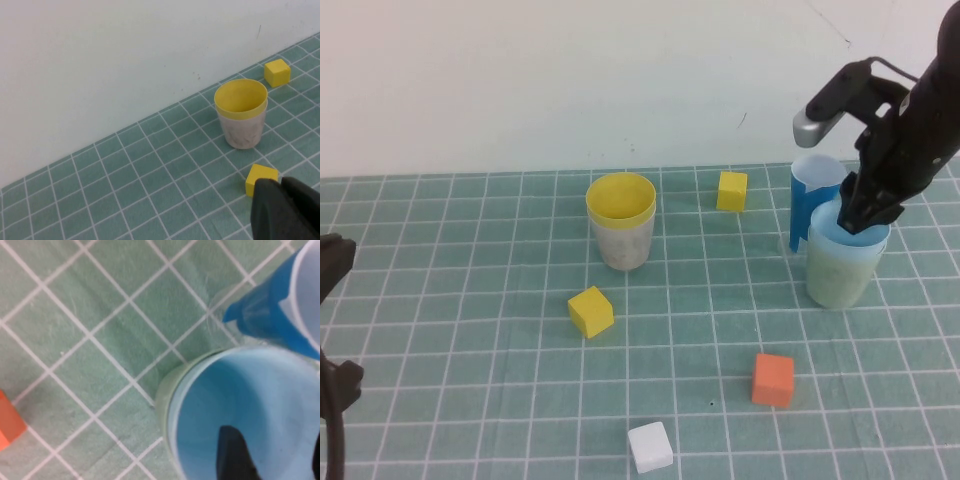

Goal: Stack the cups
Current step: Place the blue cup on the green cup, then pick up the green cup

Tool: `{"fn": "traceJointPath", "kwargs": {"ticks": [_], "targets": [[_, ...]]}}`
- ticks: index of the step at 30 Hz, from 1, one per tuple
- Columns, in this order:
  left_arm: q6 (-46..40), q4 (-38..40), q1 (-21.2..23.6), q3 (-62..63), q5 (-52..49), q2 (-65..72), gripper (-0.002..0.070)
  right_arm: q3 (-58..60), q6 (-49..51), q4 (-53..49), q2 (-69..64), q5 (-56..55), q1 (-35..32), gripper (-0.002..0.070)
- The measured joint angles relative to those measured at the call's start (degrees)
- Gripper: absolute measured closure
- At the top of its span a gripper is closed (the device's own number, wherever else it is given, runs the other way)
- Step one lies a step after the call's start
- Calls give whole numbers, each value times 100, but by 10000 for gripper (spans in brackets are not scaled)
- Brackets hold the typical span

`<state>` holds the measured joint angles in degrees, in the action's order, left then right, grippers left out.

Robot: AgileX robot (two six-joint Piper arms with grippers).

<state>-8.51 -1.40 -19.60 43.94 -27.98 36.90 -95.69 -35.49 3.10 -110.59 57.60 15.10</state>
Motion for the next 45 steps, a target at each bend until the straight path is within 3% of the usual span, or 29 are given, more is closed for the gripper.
{"fn": "traceJointPath", "kwargs": {"ticks": [17,29,45], "targets": [[0,0,0,0,-321,0,676,-41,106,-460,-618,89,-13,322],[63,0,0,0,-348,0,676,-1380,120,-310,-618,1208,-13,321],[123,0,0,0,-419,0,676,-1463,121,-236,-1184,1268,-231,323]]}}
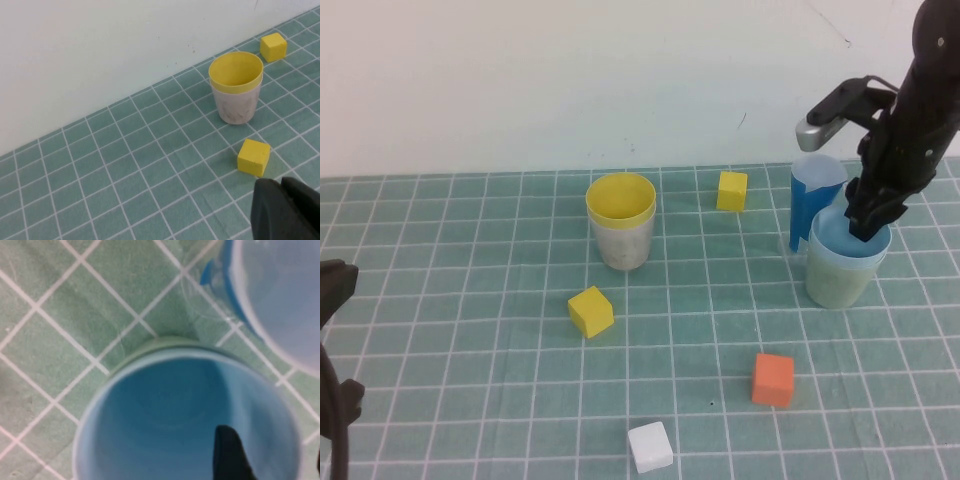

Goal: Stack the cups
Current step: Pick up the green cup, then place the green cup on the yellow cup

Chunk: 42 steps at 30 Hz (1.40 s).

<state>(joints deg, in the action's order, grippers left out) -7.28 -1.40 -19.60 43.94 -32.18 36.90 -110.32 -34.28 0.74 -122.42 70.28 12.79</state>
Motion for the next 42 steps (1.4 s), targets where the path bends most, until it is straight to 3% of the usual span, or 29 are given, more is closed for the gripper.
{"fn": "traceJointPath", "kwargs": {"ticks": [4,8,11,19,25,30,36,42], "targets": [[8,0,0,0,-21,0,676,0,-51,134,-98,0,0,388],[8,0,0,0,-78,0,676,0,-102,154,-133,0,0,580],[8,0,0,0,-111,0,676,0,-111,194,-133,0,0,642],[-82,0,0,0,-271,0,676,0,-111,562,139,0,0,645],[-104,34,0,0,-335,0,676,0,-150,1291,1219,10,56,645],[-104,34,0,0,-339,0,676,-154,-486,1762,1690,-98,639,645],[-104,-47,0,0,-287,0,676,-332,-542,1767,1169,-1223,1407,645],[-104,-67,0,0,-319,0,676,-1094,-444,1551,265,-1560,1512,645]]}}
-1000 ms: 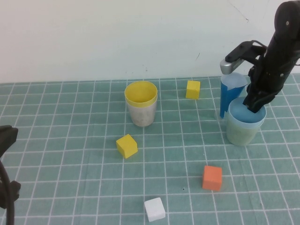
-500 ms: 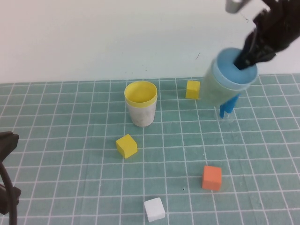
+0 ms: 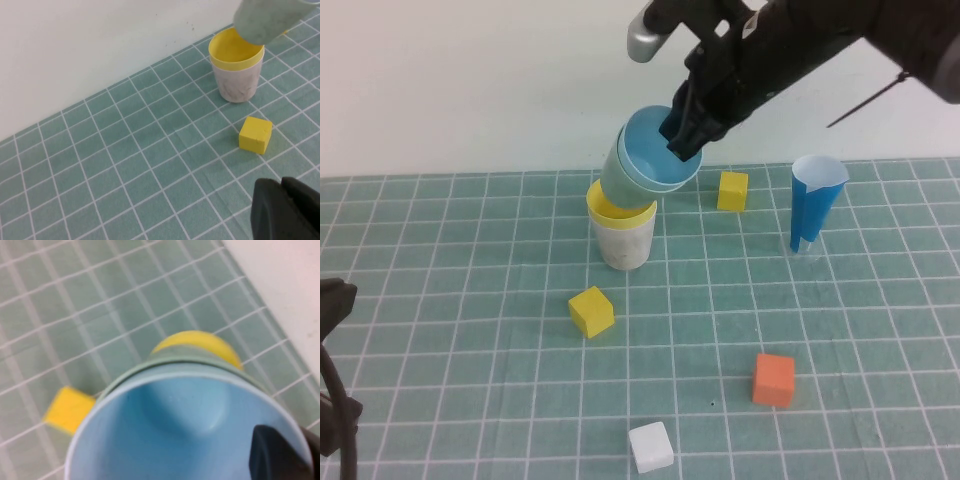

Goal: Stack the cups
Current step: Place the green cup on the yellow cup

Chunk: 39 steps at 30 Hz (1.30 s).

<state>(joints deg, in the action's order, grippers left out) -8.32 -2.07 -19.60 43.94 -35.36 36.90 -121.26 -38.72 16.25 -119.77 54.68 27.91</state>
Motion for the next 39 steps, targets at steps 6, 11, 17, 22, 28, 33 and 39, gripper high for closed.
{"fn": "traceJointPath", "kwargs": {"ticks": [6,11,17,22,28,33,39], "targets": [[0,0,0,0,-18,0,676,-862,39,-236,-779,0,0,645],[0,0,0,0,-60,0,676,-1046,2,-247,-1065,64,11,645],[0,0,0,0,-111,0,676,-1082,-21,-260,-1186,136,11,636],[0,0,0,0,-111,0,676,-1082,-1,-223,-1195,138,11,480],[217,-76,0,-33,158,-100,676,-1090,12,-198,-1184,173,11,334],[257,-227,0,-539,677,-797,676,-1090,1,-186,-959,281,11,321],[266,-239,0,-1424,939,-2060,676,-1090,-20,-301,-238,390,11,408]]}}
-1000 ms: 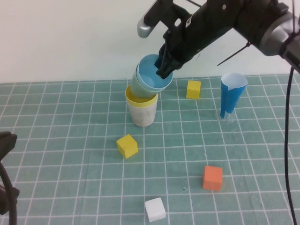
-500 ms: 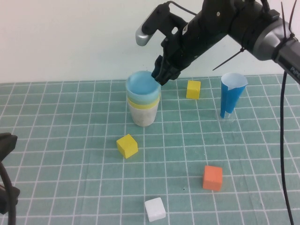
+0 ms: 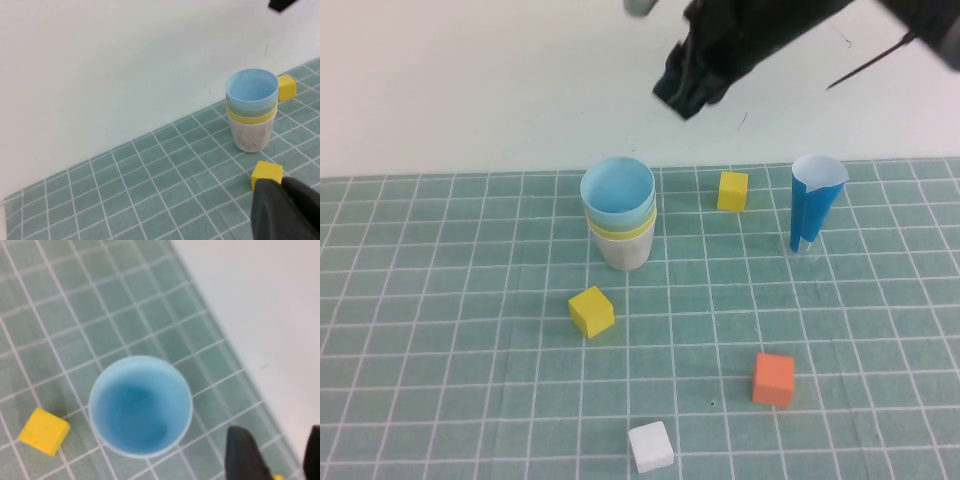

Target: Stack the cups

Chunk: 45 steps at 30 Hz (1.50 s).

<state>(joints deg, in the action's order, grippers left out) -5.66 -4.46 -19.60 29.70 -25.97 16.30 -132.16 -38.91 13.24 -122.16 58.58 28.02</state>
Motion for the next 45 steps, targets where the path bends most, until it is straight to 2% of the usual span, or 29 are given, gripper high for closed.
{"fn": "traceJointPath", "kwargs": {"ticks": [3,7,10,15,21,29,37,40,45], "targets": [[0,-8,0,-378,0,-607,676,0,-44,-37,352,146,0,477],[83,66,0,-779,-59,-1156,676,0,-316,-227,874,518,0,622],[203,93,0,-1113,-114,-1364,676,157,-293,-552,1362,617,0,659],[216,82,0,-1430,154,-1418,676,1190,-64,-1492,2559,578,0,670],[228,92,0,-1430,322,-1422,676,3524,260,-2190,4107,211,0,673],[228,92,0,-1430,348,-1422,676,6765,381,-1530,6203,-769,0,675],[228,92,0,-1430,348,-1422,676,9819,605,-963,8268,-2236,0,676],[228,92,0,-1430,348,-1422,676,10551,714,-926,8937,-2420,0,676],[228,92,0,-1430,348,-1422,677,11024,829,-752,9708,-2245,0,676]]}}
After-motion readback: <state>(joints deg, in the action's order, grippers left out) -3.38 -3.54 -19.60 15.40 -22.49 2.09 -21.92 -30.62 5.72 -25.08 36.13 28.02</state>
